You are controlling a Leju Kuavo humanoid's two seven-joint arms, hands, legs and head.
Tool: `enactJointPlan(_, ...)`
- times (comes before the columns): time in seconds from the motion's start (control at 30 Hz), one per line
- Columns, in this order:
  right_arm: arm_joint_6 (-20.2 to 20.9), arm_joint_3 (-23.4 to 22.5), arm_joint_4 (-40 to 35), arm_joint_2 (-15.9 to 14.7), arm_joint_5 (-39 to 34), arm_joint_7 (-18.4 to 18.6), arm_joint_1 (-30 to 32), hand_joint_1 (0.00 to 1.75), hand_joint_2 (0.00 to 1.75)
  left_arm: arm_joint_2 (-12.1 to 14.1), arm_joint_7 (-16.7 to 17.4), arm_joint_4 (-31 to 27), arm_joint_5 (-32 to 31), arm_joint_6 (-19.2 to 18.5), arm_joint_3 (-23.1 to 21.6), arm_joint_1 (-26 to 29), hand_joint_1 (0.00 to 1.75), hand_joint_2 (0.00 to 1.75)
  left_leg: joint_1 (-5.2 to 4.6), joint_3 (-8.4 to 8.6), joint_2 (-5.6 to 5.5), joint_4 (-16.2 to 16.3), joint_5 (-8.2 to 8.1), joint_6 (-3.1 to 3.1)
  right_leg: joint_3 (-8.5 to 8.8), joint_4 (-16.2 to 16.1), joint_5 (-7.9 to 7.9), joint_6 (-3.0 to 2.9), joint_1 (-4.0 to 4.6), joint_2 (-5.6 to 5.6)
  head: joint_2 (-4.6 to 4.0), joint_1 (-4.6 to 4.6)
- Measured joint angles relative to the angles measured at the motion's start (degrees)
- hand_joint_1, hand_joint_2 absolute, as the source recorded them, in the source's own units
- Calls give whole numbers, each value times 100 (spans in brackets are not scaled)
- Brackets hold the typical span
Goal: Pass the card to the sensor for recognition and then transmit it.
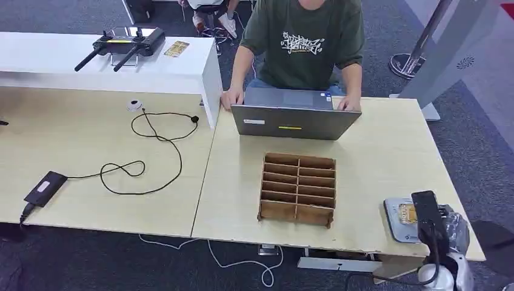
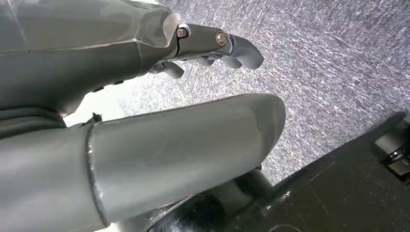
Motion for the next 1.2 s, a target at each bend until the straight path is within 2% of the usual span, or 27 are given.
enactJointPlan(0.23,286,-4,175,0,-48,24,-39,175,175,0,0,0,-4,-33,-68,-1,0,0,0,0,0,0,0,0,0,0,0,0,0,0,0,-2)
enactJointPlan(0.43,308,-28,621,-26,-94,-22,-170,175,175,0,0,0,-7,-33,-85,-10,0,0,0,1,0,0,0,0,0,0,0,0,0,1,0,0)
enactJointPlan(0.7,313,-31,689,-39,-105,-24,-196,175,175,-2,0,0,-7,-33,-87,-10,0,0,0,1,0,0,0,0,0,0,0,0,0,1,0,0)
enactJointPlan(0.8,385,-35,974,-98,-181,-61,-318,175,175,-2,0,0,-7,-31,-96,-12,0,0,1,4,4,0,0,0,1,0,0,0,1,5,0,-2)
enactJointPlan(0.87,297,-90,1495,-181,-282,-136,-580,175,175,-7,0,0,-4,-31,-122,-18,0,0,2,20,10,0,0,0,17,-4,2,3,2,10,0,0)
enactJointPlan(1.2,199,-131,1622,-203,-260,-142,-638,175,175,-7,0,0,15,-77,-190,-20,0,0,1,36,10,0,4,7,36,-10,10,13,1,10,0,0)
